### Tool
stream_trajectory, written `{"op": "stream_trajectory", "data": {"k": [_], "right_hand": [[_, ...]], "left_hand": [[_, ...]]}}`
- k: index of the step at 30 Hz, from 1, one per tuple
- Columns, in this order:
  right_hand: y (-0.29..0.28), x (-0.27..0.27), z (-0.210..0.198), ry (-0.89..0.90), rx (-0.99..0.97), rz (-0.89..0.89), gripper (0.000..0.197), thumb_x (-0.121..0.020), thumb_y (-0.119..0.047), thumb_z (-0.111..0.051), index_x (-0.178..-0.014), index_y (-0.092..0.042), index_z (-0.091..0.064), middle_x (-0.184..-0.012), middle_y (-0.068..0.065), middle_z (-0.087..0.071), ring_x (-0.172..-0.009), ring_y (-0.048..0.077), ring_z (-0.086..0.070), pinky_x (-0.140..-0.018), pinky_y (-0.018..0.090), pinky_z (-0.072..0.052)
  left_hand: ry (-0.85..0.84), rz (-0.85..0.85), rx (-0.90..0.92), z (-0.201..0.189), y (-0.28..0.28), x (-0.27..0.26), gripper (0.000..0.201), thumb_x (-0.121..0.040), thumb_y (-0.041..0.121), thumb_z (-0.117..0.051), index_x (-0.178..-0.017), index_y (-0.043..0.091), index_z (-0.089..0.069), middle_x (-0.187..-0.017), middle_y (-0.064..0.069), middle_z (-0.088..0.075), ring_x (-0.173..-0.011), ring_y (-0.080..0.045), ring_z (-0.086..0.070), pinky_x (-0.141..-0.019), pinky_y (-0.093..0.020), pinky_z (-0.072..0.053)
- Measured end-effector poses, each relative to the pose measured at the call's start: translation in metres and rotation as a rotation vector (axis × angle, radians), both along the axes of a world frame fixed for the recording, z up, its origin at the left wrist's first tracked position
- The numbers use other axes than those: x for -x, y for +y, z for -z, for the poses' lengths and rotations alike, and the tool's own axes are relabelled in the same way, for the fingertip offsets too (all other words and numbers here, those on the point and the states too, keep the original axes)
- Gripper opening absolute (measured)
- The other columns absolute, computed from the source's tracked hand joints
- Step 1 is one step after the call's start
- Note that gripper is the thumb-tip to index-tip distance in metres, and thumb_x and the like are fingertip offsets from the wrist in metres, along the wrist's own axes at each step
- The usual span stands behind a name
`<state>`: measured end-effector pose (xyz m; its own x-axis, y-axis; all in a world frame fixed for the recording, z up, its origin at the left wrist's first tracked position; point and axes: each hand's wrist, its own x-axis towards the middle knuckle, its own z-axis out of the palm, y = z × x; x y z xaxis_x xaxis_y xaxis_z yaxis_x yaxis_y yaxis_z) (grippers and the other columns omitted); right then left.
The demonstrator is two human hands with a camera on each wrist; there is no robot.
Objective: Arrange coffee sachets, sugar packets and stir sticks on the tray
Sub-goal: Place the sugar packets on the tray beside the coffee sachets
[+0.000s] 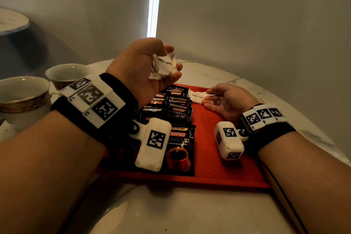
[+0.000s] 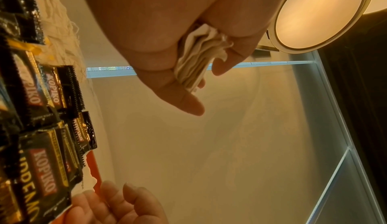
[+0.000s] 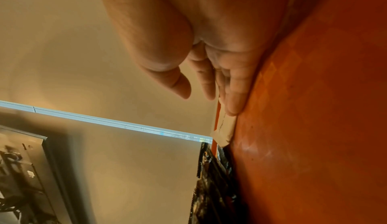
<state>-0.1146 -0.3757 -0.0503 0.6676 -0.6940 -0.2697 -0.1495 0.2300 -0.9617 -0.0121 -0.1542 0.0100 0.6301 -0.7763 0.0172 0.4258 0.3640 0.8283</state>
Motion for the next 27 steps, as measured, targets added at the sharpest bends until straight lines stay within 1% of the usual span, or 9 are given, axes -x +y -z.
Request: {"op": "stream_trajectory", "data": {"k": [3,6,11,13,16,19,21,24,27], "right_hand": [[-0.001,0.000,0.001,0.001,-0.001,0.000,0.018,-0.100,-0.018,-0.049,-0.097,-0.004,-0.060,-0.091,0.015,-0.059,-0.079,0.024,-0.066,-0.062,0.027,-0.061],[-0.001,0.000,0.000,-0.004,0.002,0.003,0.018,-0.100,-0.018,-0.050,-0.098,-0.004,-0.060,-0.089,0.014,-0.059,-0.076,0.023,-0.066,-0.058,0.026,-0.061],[0.007,0.002,-0.016,-0.102,0.055,0.005,0.017,-0.101,-0.018,-0.051,-0.095,-0.006,-0.061,-0.079,0.009,-0.059,-0.062,0.016,-0.061,-0.052,0.024,-0.054],[0.016,0.005,-0.027,-0.154,0.089,-0.024,0.018,-0.100,-0.024,-0.053,-0.095,-0.010,-0.062,-0.078,0.004,-0.059,-0.062,0.013,-0.059,-0.055,0.024,-0.048],[0.036,0.012,-0.046,-0.246,0.158,-0.118,0.021,-0.095,-0.032,-0.058,-0.095,-0.012,-0.063,-0.079,0.001,-0.060,-0.065,0.012,-0.056,-0.057,0.024,-0.042],[0.059,0.016,-0.058,-0.296,0.203,-0.244,0.029,-0.084,-0.037,-0.067,-0.097,-0.011,-0.063,-0.082,0.003,-0.060,-0.067,0.013,-0.056,-0.058,0.026,-0.040],[0.070,0.016,-0.062,-0.301,0.234,-0.305,0.032,-0.082,-0.034,-0.072,-0.100,-0.010,-0.063,-0.084,0.004,-0.061,-0.067,0.013,-0.056,-0.056,0.027,-0.039],[0.082,0.015,-0.064,-0.290,0.295,-0.344,0.028,-0.078,-0.023,-0.077,-0.098,-0.009,-0.063,-0.085,0.006,-0.062,-0.065,0.015,-0.055,-0.053,0.026,-0.038],[0.086,0.015,-0.064,-0.291,0.307,-0.309,0.032,-0.070,-0.021,-0.072,-0.096,-0.007,-0.061,-0.083,0.007,-0.062,-0.064,0.016,-0.053,-0.052,0.026,-0.040]], "left_hand": [[0.000,0.004,-0.001,0.000,0.000,0.000,0.022,-0.091,0.010,-0.044,-0.106,0.008,-0.060,-0.116,-0.018,-0.054,-0.091,-0.027,-0.063,-0.061,-0.028,-0.056],[0.009,0.018,0.012,0.000,0.000,0.001,0.026,-0.090,0.009,-0.040,-0.106,0.007,-0.061,-0.116,-0.020,-0.055,-0.094,-0.029,-0.064,-0.064,-0.029,-0.058],[0.003,0.038,0.025,0.001,-0.002,0.000,0.031,-0.092,0.003,-0.038,-0.113,0.006,-0.061,-0.121,-0.025,-0.057,-0.100,-0.035,-0.069,-0.076,-0.036,-0.062],[-0.051,0.094,0.009,0.004,-0.004,-0.002,0.036,-0.091,0.001,-0.040,-0.121,0.004,-0.060,-0.124,-0.023,-0.060,-0.099,-0.033,-0.071,-0.074,-0.038,-0.062],[-0.135,0.147,-0.036,0.005,-0.004,0.000,0.043,-0.087,-0.002,-0.043,-0.125,0.005,-0.062,-0.120,-0.018,-0.067,-0.090,-0.022,-0.073,-0.072,-0.034,-0.060],[-0.119,0.073,-0.036,0.004,-0.003,0.000,0.033,-0.088,-0.004,-0.051,-0.118,0.006,-0.061,-0.122,-0.020,-0.065,-0.097,-0.029,-0.070,-0.070,-0.032,-0.059],[-0.114,0.020,-0.046,0.005,-0.004,0.001,0.035,-0.089,-0.003,-0.055,-0.123,0.005,-0.058,-0.122,-0.023,-0.064,-0.099,-0.032,-0.069,-0.066,-0.031,-0.058],[-0.128,-0.003,-0.061,0.006,-0.004,0.002,0.036,-0.090,-0.003,-0.058,-0.124,0.006,-0.056,-0.121,-0.023,-0.064,-0.094,-0.030,-0.071,-0.063,-0.029,-0.057],[-0.125,0.003,-0.054,0.006,-0.004,0.003,0.040,-0.090,-0.002,-0.060,-0.128,0.006,-0.054,-0.120,-0.022,-0.065,-0.089,-0.029,-0.072,-0.063,-0.029,-0.056]]}}
